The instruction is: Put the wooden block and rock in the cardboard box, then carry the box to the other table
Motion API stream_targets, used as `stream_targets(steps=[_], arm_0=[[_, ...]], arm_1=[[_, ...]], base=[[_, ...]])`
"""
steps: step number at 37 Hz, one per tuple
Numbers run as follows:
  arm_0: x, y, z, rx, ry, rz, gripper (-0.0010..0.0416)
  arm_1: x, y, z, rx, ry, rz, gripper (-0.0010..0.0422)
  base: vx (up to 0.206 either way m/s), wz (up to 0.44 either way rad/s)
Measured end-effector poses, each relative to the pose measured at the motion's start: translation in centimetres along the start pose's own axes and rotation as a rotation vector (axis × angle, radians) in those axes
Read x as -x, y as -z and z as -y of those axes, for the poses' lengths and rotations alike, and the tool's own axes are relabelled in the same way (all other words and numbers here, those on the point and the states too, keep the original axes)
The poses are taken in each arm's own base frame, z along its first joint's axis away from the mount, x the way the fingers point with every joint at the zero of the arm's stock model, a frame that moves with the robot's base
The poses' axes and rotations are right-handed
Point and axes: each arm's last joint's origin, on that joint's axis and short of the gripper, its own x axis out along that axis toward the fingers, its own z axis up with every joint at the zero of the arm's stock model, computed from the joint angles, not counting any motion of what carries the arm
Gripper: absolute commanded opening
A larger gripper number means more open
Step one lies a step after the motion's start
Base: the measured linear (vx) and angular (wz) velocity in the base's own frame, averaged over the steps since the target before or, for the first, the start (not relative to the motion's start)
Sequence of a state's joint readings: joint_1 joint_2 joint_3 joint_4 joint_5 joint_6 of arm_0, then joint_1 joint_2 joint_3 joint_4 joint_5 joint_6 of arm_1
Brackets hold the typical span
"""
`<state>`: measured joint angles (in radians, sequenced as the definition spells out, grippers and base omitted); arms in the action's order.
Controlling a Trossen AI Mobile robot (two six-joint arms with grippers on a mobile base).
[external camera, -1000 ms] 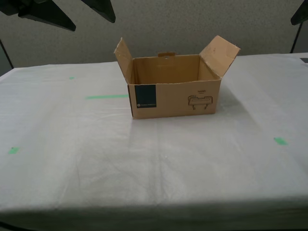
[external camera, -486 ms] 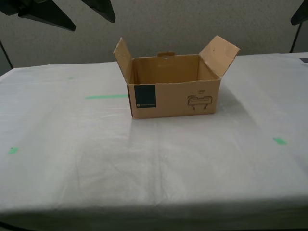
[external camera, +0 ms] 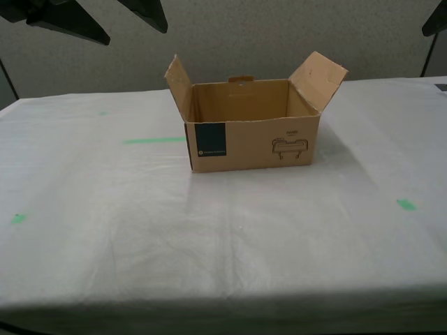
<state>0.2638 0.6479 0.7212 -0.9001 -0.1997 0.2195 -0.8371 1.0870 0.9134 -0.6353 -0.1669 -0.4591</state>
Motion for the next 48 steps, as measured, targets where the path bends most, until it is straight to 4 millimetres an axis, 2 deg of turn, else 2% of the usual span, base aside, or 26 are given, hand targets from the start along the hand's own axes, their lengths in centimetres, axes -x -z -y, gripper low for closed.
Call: stream_targets(steps=[48], arm_0=[[0.0, 0.0, 0.01, -0.001, 0.001, 0.0, 0.0388]], arm_1=[[0.0, 0.0, 0.0, 0.0, 0.0, 0.0, 0.0398]], base=[[0.0, 0.0]])
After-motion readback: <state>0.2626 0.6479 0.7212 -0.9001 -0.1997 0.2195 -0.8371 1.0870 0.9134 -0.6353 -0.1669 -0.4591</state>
